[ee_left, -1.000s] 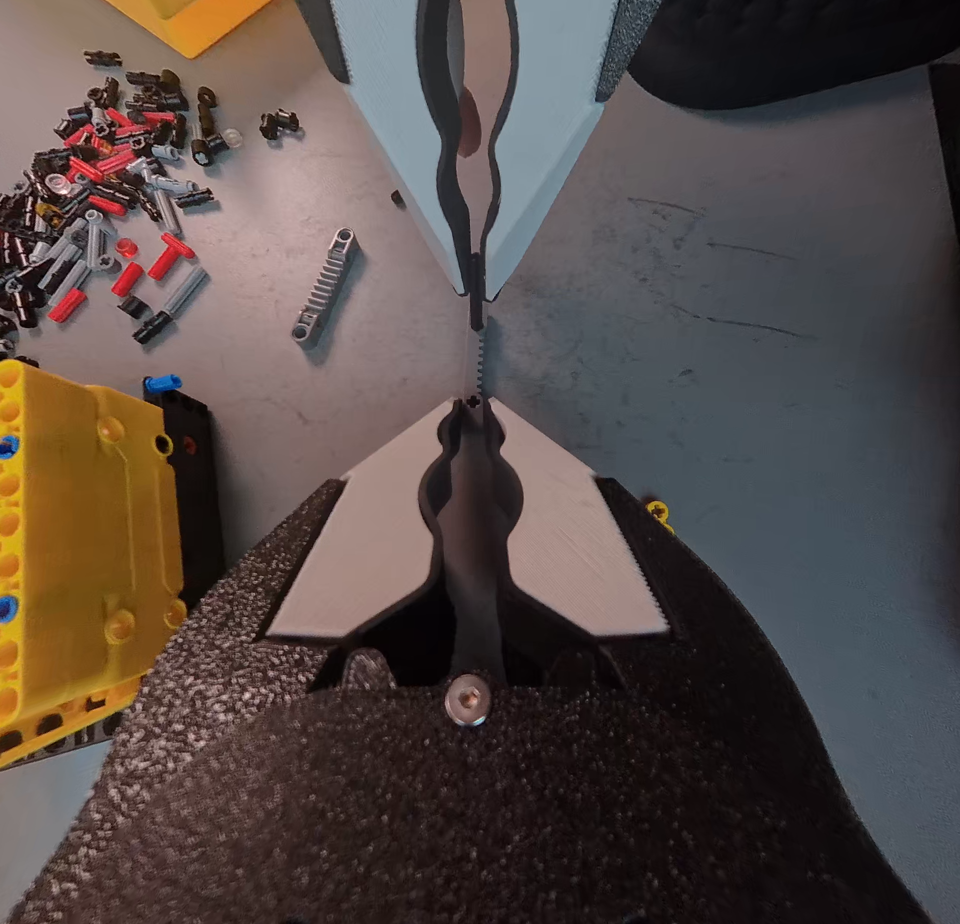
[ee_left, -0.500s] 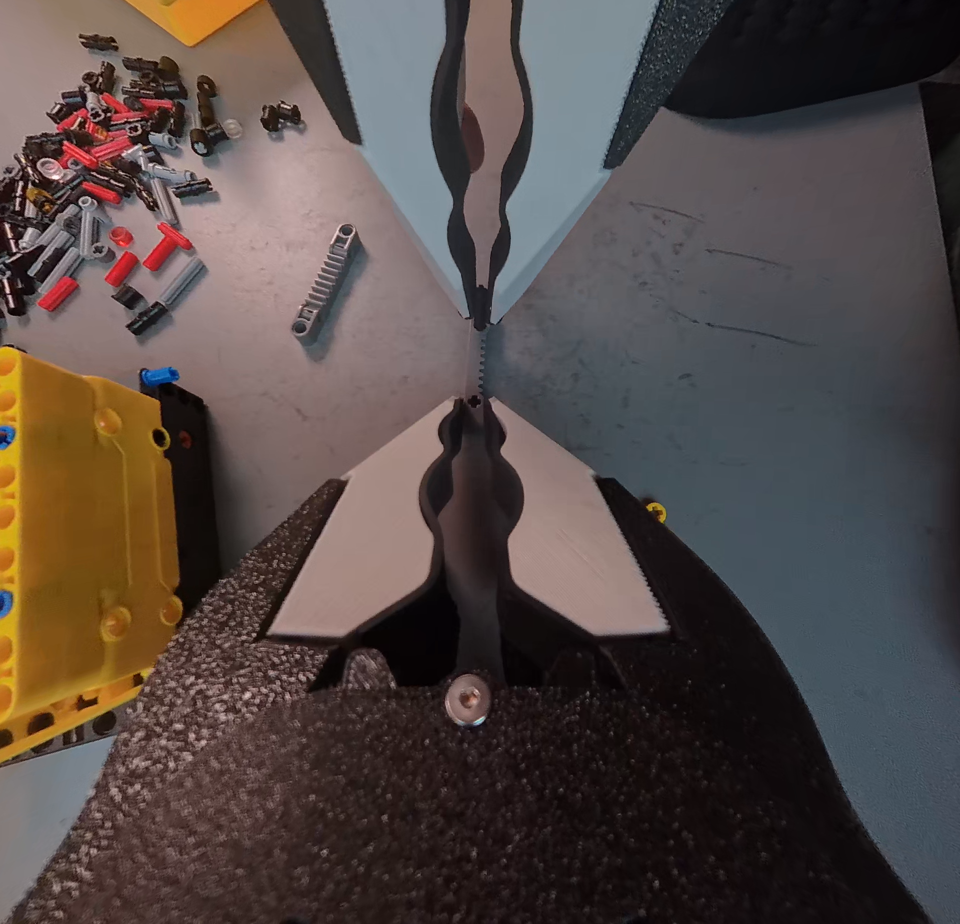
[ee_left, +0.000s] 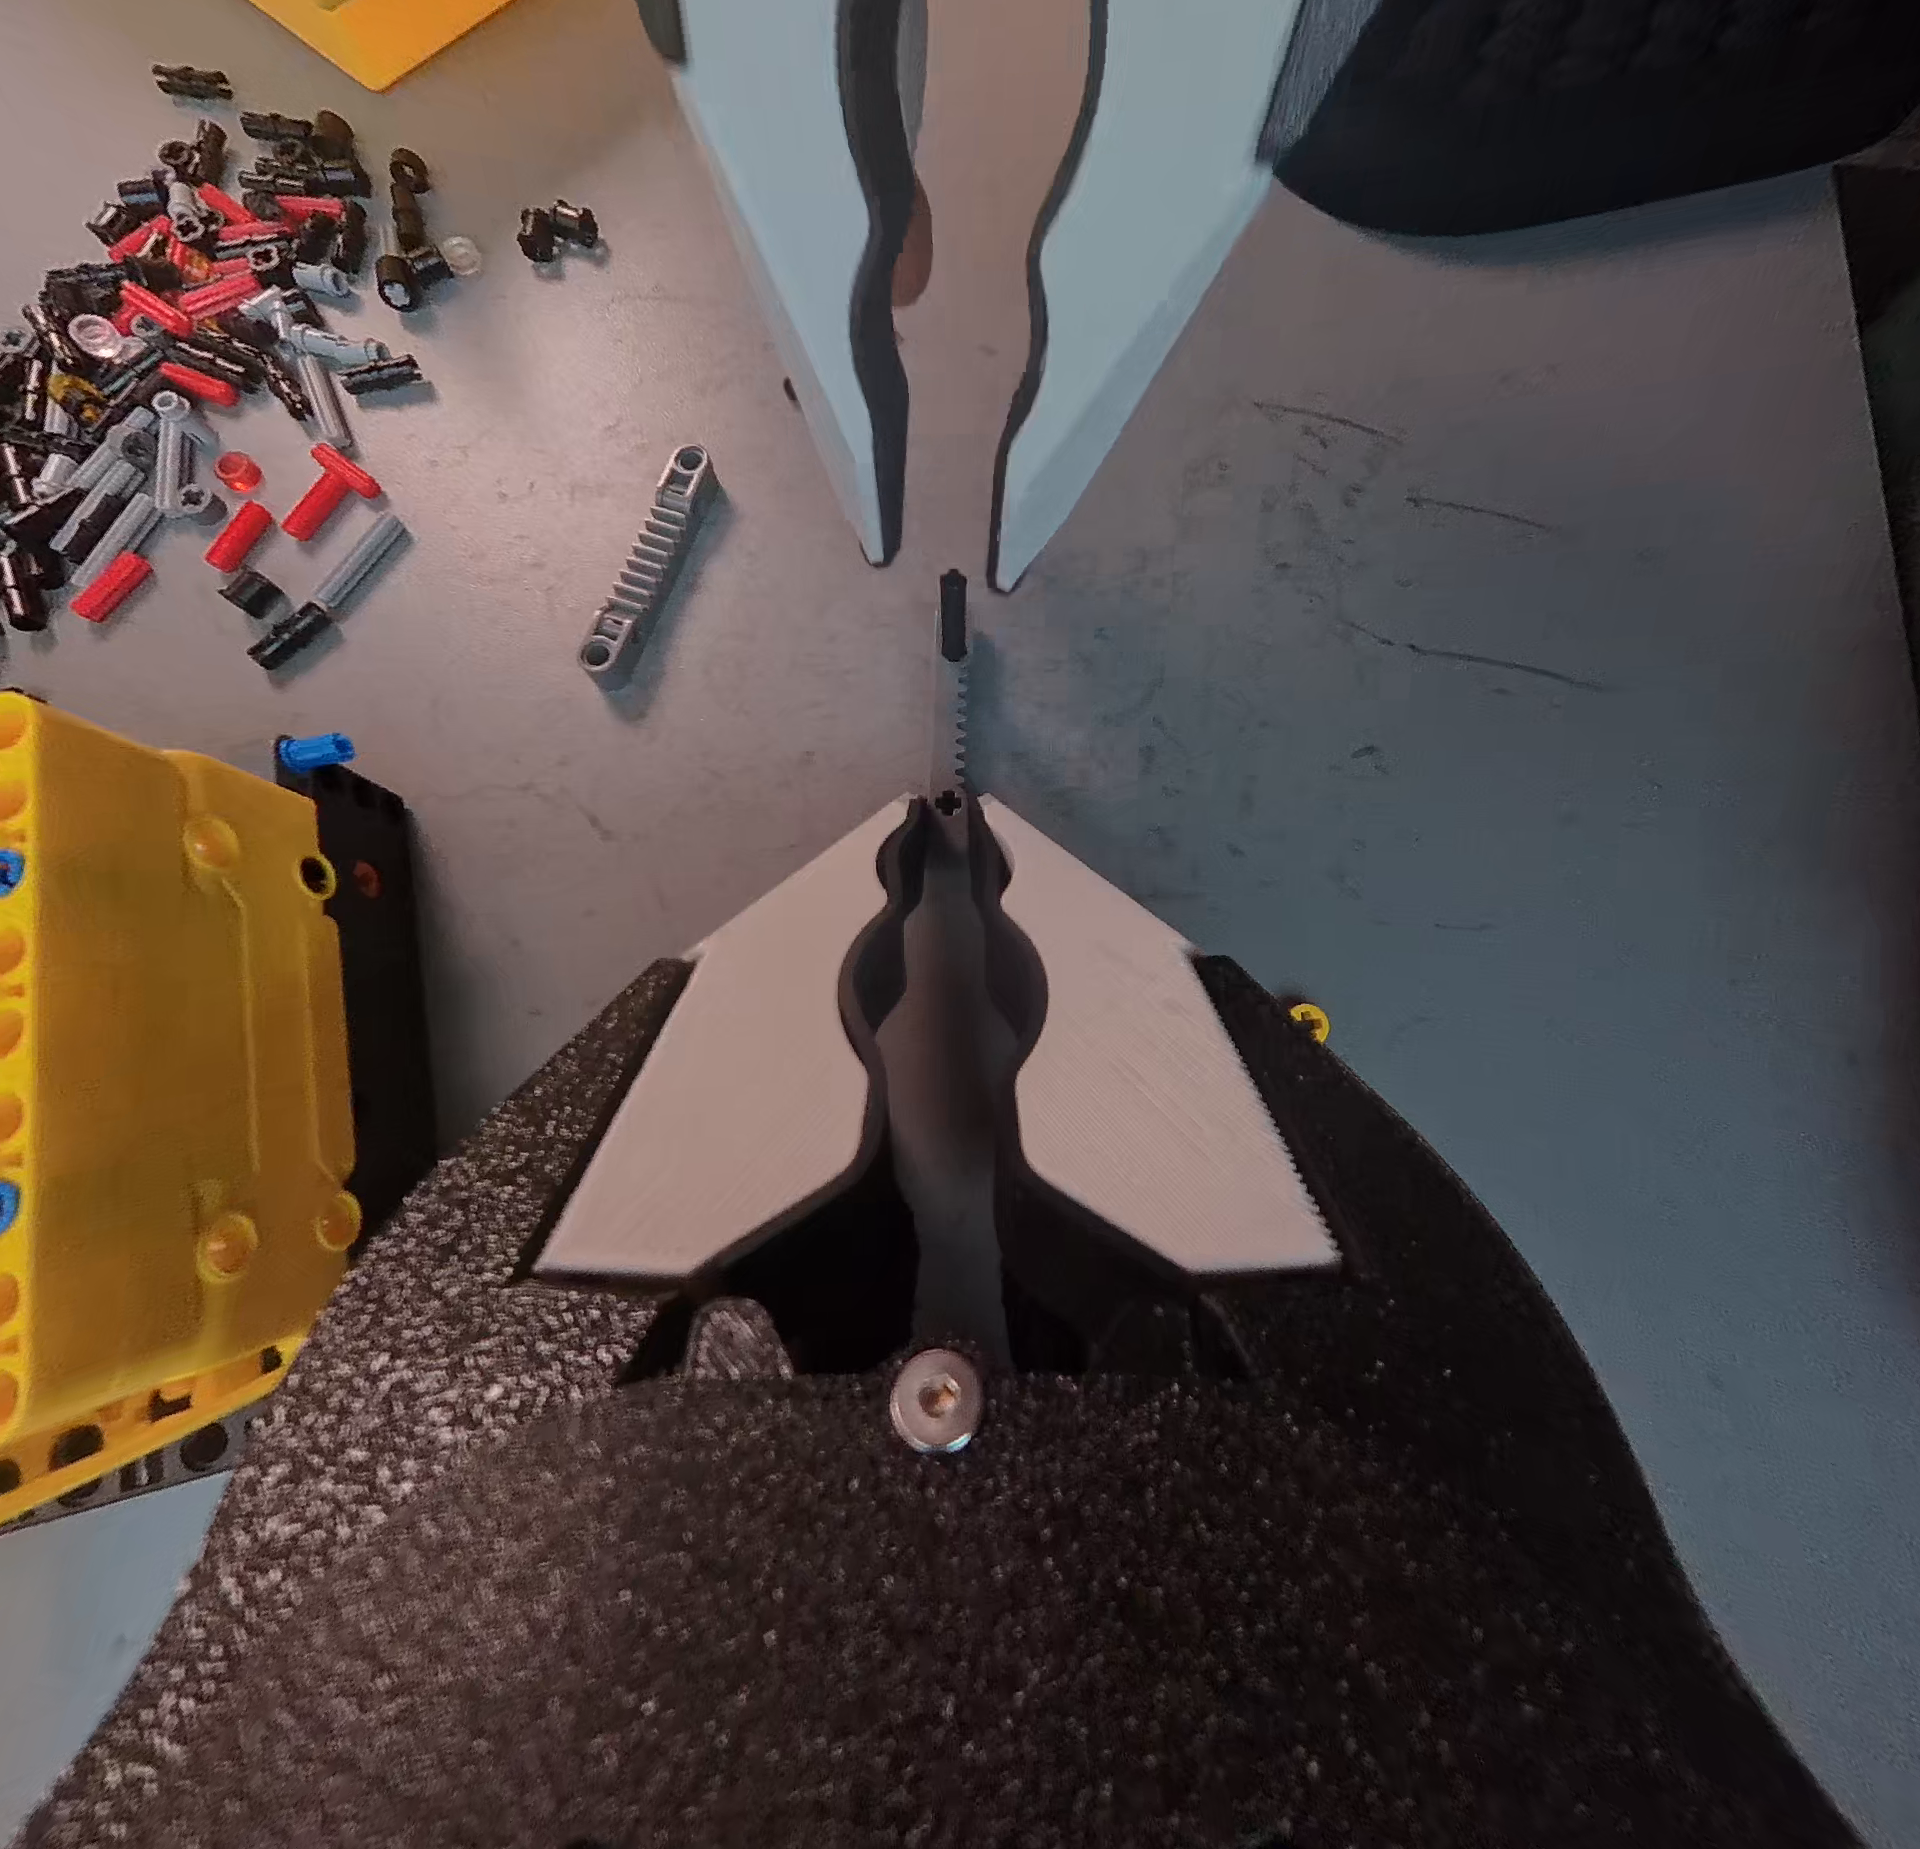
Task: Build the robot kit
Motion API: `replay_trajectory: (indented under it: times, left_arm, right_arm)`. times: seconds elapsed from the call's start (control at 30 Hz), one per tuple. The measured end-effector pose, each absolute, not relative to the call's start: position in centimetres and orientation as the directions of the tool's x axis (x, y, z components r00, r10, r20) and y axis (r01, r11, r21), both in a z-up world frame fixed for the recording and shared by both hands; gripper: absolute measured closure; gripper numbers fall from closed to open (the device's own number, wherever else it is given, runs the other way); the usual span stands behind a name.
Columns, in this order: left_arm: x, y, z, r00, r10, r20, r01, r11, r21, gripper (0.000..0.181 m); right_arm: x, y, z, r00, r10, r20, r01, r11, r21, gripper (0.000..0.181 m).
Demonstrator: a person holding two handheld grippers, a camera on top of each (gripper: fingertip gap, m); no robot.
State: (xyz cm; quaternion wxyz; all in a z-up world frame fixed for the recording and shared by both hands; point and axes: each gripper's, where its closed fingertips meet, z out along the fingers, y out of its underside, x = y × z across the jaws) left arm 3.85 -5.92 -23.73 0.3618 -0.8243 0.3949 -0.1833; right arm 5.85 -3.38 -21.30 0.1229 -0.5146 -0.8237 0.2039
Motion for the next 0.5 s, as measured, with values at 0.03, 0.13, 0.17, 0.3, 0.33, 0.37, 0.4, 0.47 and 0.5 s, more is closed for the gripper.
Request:
replay_trajectory:
  times: [0.03,0.13,0.17,0.3,0.33,0.37,0.4,0.47,0.5]
  left_arm:
    - [3.9,-5.9,-23.7,0.619,-0.785,0.015,-0.520,-0.425,-0.741,0.175]
    - [3.9,-5.9,-23.7,0.618,-0.786,0.018,-0.519,-0.425,-0.741,0.175]
    - [3.9,-5.9,-23.8,0.618,-0.786,0.017,-0.521,-0.426,-0.740,0.175]
    - [3.9,-6.1,-23.9,0.609,-0.793,0.000,-0.539,-0.415,-0.733,0.171]
    - [3.9,-6.1,-23.9,0.608,-0.794,-0.003,-0.542,-0.413,-0.732,0.170]
    - [3.9,-6.1,-23.9,0.608,-0.794,-0.004,-0.543,-0.412,-0.731,0.169]
    - [3.9,-6.1,-23.9,0.608,-0.794,-0.004,-0.543,-0.413,-0.732,0.168]
    - [3.8,-6.1,-23.9,0.609,-0.793,-0.004,-0.542,-0.412,-0.733,0.167]
    - [3.8,-6.1,-23.8,0.608,-0.794,-0.004,-0.540,-0.410,-0.735,0.167]
  right_arm:
    - [6.1,-3.0,-20.5,-0.427,0.904,-0.015,0.795,0.368,-0.482,0.163]
    - [7.7,-0.9,-19.4,-0.398,0.917,0.027,0.800,0.361,-0.479,0.162]
    - [8.3,-0.2,-19.5,-0.384,0.923,0.036,0.808,0.354,-0.472,0.163]
    - [9.8,1.7,-20.9,-0.309,0.950,0.041,0.839,0.293,-0.458,0.163]
    - [10.0,2.0,-21.4,-0.296,0.954,0.045,0.845,0.284,-0.454,0.163]
    - [10.1,2.3,-21.9,-0.285,0.957,0.047,0.849,0.274,-0.452,0.164]
    - [10.2,2.5,-22.2,-0.273,0.961,0.048,0.852,0.264,-0.452,0.164]
    - [10.2,2.8,-22.8,-0.250,0.967,0.041,0.857,0.241,-0.455,0.164]
    - [10.2,3.0,-23.0,-0.239,0.970,0.037,0.861,0.229,-0.453,0.164]
